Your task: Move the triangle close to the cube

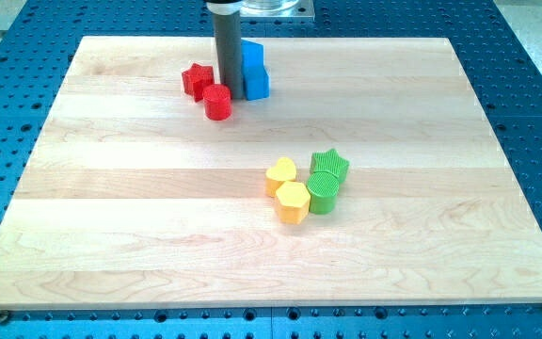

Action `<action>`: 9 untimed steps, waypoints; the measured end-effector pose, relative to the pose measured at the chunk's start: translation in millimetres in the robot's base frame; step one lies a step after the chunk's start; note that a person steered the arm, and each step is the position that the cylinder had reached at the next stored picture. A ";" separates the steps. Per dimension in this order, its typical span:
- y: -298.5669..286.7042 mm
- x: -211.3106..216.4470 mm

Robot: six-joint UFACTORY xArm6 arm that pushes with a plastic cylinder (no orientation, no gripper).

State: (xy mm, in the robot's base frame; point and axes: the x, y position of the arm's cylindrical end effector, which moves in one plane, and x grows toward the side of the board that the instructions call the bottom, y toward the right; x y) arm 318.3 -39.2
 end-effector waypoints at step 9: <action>32.8 -79.5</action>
State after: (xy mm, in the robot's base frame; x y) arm 238.8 -6.4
